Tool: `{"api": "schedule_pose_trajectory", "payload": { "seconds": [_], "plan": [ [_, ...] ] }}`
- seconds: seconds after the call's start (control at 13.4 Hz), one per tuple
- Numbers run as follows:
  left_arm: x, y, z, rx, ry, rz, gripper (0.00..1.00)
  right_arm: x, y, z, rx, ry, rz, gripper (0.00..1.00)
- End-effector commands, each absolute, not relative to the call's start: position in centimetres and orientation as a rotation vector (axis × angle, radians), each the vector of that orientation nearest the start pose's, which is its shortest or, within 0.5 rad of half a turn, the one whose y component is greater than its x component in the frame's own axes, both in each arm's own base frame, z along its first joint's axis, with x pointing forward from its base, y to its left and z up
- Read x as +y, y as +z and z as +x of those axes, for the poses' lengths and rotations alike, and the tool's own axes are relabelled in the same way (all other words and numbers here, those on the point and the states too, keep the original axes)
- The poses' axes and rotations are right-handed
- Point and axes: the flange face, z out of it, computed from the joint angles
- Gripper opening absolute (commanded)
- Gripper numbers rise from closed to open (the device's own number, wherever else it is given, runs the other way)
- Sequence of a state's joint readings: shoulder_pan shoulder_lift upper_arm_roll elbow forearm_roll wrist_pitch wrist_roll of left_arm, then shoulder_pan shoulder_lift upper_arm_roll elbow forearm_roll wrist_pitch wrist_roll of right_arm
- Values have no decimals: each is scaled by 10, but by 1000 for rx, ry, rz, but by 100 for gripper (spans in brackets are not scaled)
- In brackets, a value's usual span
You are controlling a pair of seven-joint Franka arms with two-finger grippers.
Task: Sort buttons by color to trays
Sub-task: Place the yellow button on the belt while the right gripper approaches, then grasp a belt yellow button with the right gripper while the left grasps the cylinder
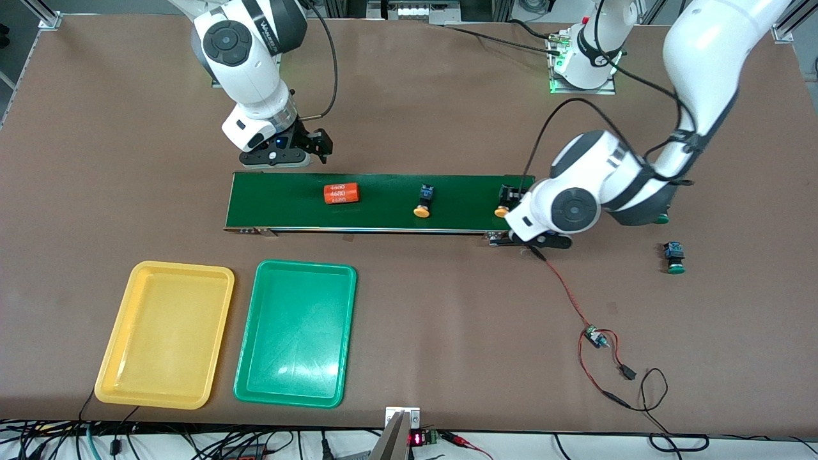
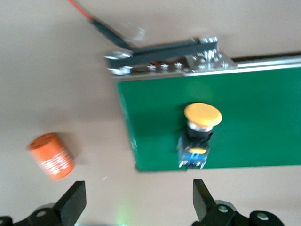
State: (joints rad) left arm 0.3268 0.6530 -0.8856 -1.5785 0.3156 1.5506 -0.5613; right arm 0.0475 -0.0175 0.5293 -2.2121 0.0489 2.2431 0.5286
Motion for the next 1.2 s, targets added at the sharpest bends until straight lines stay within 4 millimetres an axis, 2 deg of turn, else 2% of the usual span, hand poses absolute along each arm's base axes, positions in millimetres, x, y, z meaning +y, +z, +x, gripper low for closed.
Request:
{"api": "schedule_pose_trajectory", "payload": {
  "seconds": [0.0,0.15,0.3,0.37,0.45,0.6,0.67,0.75,0.82,0.97,1.12],
  "plan": [
    [-211,384,602,51,689,-2994,100,303,385,436,-49,-49,-3096,100],
    [-178,402,616,-23,687,-2981,100,314,374,431,-33,-46,-3124,100],
    [-149,406,622,-60,700,-2962,100,332,363,423,-8,-76,-3138,100],
    [-138,406,624,-40,698,-2964,100,339,357,421,17,-74,-3135,100],
    [-118,407,629,-30,695,-2976,100,345,352,420,34,-74,-3130,100],
    [-89,417,633,85,653,-2979,100,350,342,420,52,-85,-3126,100],
    [-60,413,634,108,675,-2975,100,359,338,418,37,-81,-3127,100],
    [-55,402,626,154,703,-2965,100,365,337,418,48,-77,-3122,100],
    [-36,386,618,134,718,-2973,100,369,336,421,57,-73,-3117,100],
    [-20,357,590,179,729,-2985,100,372,333,426,72,-61,-3110,100],
    [-16,332,555,243,678,-2968,100,376,327,432,62,-52,-3108,100]
  ]
}}
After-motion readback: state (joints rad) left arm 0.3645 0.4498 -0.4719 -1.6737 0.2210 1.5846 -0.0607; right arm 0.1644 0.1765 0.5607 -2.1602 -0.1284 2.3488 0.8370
